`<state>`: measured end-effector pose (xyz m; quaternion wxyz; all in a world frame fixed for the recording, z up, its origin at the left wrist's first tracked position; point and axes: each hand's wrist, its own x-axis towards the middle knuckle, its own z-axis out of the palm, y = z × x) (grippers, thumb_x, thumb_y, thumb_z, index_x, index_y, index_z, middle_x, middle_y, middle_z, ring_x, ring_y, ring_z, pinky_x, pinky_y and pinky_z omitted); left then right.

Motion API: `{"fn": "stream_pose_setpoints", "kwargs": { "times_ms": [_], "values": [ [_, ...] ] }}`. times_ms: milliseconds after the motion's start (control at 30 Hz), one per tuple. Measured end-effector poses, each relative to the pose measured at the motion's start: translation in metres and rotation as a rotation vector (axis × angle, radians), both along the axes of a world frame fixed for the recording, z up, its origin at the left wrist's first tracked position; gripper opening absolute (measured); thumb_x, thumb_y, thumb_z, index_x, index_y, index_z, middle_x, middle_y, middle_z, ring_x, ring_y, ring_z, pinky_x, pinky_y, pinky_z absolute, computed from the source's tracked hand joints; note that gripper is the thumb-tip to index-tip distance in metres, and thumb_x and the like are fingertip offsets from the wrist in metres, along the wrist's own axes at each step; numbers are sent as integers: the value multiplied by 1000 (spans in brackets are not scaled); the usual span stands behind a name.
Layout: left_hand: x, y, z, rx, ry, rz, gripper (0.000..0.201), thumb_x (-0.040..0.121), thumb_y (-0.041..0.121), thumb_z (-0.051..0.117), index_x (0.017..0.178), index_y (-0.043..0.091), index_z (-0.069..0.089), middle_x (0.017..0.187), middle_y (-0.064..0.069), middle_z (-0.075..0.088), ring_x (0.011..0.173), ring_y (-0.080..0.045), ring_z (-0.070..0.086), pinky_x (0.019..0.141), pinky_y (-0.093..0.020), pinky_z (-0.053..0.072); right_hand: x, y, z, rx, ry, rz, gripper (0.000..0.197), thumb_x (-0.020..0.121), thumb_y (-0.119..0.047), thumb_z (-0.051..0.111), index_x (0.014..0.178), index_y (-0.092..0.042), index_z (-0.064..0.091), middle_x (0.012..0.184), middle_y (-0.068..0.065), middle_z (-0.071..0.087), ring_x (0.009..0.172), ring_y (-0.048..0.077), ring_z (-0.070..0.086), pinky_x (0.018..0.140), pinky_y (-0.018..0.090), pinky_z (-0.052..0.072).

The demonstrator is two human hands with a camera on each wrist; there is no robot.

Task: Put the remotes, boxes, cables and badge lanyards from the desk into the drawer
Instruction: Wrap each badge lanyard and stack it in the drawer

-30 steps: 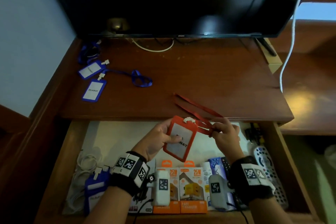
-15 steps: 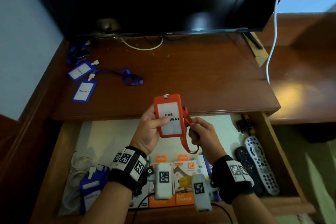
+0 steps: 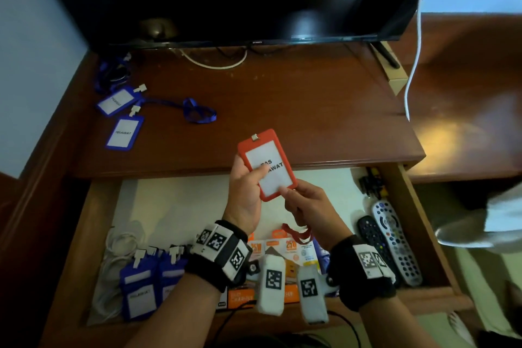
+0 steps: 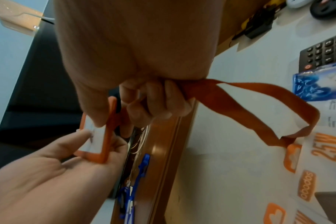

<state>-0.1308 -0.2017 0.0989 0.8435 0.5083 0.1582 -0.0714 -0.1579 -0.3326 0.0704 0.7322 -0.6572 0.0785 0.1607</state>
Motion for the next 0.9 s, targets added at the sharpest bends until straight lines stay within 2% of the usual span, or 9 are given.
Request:
{"fn": "stream_pose_setpoints", "kwargs": {
  "times_ms": [100, 267, 433, 500, 567, 633, 667, 800, 900],
  "values": [
    [0, 0, 1, 0, 3, 18, 37, 91, -2, 51, 117, 25, 49, 109, -7, 64, 98, -21, 65, 78, -35, 57, 0, 0, 5, 16, -5, -76, 23, 92, -17, 60, 71, -22, 67, 57, -3, 38, 46, 8, 29, 43, 18, 25],
    [1, 19, 1, -81, 72, 40, 38, 91, 8, 56, 123, 23, 40, 110, -11, 59, 101, -25, 60, 89, -39, 52, -1, -10, 10, 27, 32, -69, 15, 89, -9, 62, 76, -11, 69, 52, -5, 34, 46, 9, 22, 45, 22, 18],
    [0, 46, -1, 153, 127, -370, 33, 92, 25, 57, 124, 25, 48, 112, -10, 61, 104, -24, 59, 87, -34, 50, -2, -14, 11, -49, 70, 3, 27, 88, -1, 59, 66, -12, 70, 50, -3, 37, 43, 7, 27, 43, 19, 24],
    [2, 57, -1, 217, 162, -458, 33, 93, 21, 58, 124, 20, 50, 114, -12, 63, 106, -24, 60, 92, -35, 50, 1, -14, 15, -81, 68, 55, 24, 87, 0, 60, 67, -9, 69, 50, -3, 39, 44, 8, 28, 43, 19, 25],
    [4, 70, 1, 216, 183, -453, 29, 91, 11, 58, 120, 14, 55, 117, -16, 63, 108, -29, 62, 96, -40, 50, 4, -13, 20, -133, 59, 146, 18, 85, -3, 65, 69, -9, 70, 53, 0, 44, 47, 10, 28, 45, 19, 24],
    [6, 84, 4, 202, 182, -467, 31, 88, 3, 59, 119, 11, 56, 117, -18, 63, 108, -32, 63, 94, -43, 52, 8, -11, 26, -167, 63, 237, 6, 78, -12, 70, 74, -9, 73, 60, 9, 45, 48, 10, 28, 45, 20, 22],
    [6, 91, 6, 192, 175, -492, 31, 88, 1, 59, 117, 11, 57, 115, -19, 64, 107, -33, 63, 93, -43, 52, 10, -10, 28, -173, 64, 268, 9, 74, -16, 70, 76, -8, 73, 61, 9, 44, 48, 10, 27, 45, 20, 21],
    [5, 109, 12, 253, 143, -607, 26, 86, 0, 61, 110, 7, 62, 105, -15, 69, 98, -27, 68, 85, -34, 56, 17, -3, 30, -202, 70, 338, 18, 72, -22, 70, 78, -6, 72, 53, -1, 46, 46, 8, 27, 44, 18, 23],
    [5, 118, 5, 346, 135, -568, 32, 80, 2, 68, 112, 4, 62, 108, -17, 69, 101, -29, 67, 88, -34, 55, 19, 6, 29, -225, 49, 315, 14, 75, -22, 71, 66, -13, 65, 51, -5, 42, 47, 10, 27, 44, 20, 24]
  ]
}}
